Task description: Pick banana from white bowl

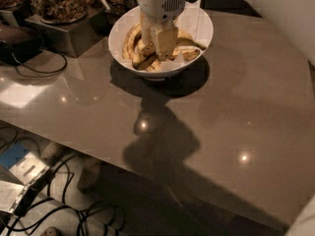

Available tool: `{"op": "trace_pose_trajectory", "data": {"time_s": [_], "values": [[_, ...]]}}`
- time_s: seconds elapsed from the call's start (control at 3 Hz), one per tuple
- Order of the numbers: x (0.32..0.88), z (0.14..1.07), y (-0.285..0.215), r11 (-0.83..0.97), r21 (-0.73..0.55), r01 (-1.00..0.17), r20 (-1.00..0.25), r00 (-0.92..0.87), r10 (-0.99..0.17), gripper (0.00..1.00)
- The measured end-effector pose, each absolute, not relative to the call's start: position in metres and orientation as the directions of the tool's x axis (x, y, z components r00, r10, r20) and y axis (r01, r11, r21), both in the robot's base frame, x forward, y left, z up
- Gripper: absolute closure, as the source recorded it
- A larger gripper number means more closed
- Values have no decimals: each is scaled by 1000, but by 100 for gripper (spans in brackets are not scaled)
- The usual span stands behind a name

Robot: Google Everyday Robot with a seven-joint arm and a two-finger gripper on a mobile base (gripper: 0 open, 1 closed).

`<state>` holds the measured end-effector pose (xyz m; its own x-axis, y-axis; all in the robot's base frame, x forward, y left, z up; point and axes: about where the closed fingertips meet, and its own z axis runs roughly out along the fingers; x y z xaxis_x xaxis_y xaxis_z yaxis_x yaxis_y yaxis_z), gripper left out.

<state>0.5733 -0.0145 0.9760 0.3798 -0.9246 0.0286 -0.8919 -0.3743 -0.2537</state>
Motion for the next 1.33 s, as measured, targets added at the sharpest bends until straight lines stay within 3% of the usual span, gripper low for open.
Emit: {"op": "trace_pose_trajectory", "data": {"time_s": [0.67,1.33], "values": [[577,981,-9,-375,-283,-883,43,379,-925,100],[544,997,7,-390,-248,-887,71,385,-920,100]]}}
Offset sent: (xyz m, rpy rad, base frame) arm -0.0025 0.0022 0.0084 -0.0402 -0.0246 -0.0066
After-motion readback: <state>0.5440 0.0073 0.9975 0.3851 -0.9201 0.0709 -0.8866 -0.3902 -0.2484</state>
